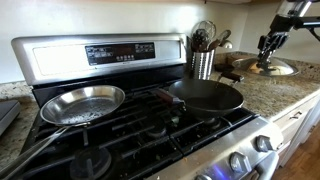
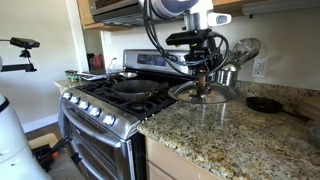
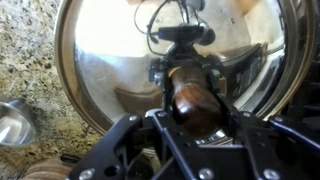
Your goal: Uncover the pan and put the lid on the counter
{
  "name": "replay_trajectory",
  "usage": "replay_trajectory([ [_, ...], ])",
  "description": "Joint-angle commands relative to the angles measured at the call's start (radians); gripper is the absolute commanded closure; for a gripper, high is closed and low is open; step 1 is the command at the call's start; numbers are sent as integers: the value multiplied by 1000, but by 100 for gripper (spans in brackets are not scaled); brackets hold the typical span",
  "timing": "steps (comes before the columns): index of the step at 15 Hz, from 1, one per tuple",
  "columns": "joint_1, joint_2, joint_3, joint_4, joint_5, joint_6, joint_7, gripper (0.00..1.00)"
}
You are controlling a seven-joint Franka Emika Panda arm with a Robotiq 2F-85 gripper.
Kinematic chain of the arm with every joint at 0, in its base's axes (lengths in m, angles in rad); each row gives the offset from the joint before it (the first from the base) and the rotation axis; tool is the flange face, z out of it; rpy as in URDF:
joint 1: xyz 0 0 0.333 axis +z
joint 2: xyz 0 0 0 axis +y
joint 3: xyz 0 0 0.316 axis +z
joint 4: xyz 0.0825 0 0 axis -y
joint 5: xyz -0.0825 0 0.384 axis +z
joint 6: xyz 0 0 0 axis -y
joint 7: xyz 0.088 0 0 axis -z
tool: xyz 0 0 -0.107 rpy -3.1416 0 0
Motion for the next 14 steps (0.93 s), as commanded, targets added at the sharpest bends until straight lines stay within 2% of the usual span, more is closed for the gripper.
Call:
replay_trajectory([
  [1,-23,108,22,83,96,9,-78,80],
  [5,-40,201,65,118,164,19,-128,80],
  [14,-62,307,118,110,113,101,-106,80],
])
